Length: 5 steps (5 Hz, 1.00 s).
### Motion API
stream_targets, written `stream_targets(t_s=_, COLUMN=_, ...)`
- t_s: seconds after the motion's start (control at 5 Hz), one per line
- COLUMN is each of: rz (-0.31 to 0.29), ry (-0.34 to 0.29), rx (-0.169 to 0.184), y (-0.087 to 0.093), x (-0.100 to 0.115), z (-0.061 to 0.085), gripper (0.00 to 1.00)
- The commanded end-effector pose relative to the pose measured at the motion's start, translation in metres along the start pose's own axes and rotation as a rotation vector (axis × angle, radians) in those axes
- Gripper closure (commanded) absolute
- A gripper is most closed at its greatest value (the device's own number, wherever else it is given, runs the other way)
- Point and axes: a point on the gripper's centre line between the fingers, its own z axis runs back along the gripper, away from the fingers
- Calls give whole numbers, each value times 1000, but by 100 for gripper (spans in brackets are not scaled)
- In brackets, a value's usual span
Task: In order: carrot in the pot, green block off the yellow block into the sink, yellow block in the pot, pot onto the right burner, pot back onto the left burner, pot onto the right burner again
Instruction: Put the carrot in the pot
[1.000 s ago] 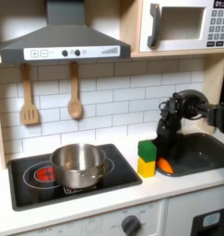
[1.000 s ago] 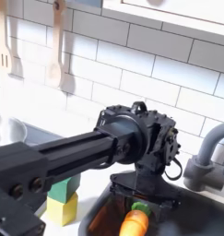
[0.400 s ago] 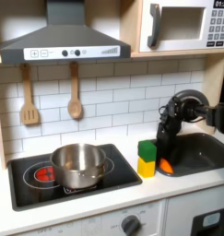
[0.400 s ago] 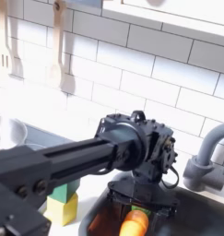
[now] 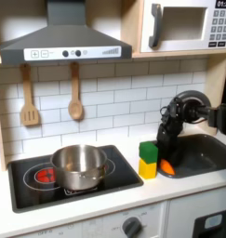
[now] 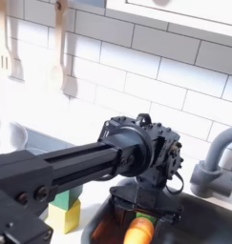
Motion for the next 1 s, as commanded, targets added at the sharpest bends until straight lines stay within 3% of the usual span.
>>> stream_targets(t_s=0.0, rz=0, ry=-1, rx=-1, y=0, x=0, z=0, gripper=0)
stream_targets(t_s=0.2, rz=2, ry=-4, rx=-12, y=1, x=3, z=0, gripper=0)
stream_targets(t_s=0.4, rz=-32, ry=29, rx=-2, y=-1, x=-1, z=-13, gripper=0)
stream_targets(t_s=0.8, rz=-33, ry=37, rx=-2, y=-5, x=-3, z=-25, gripper=0)
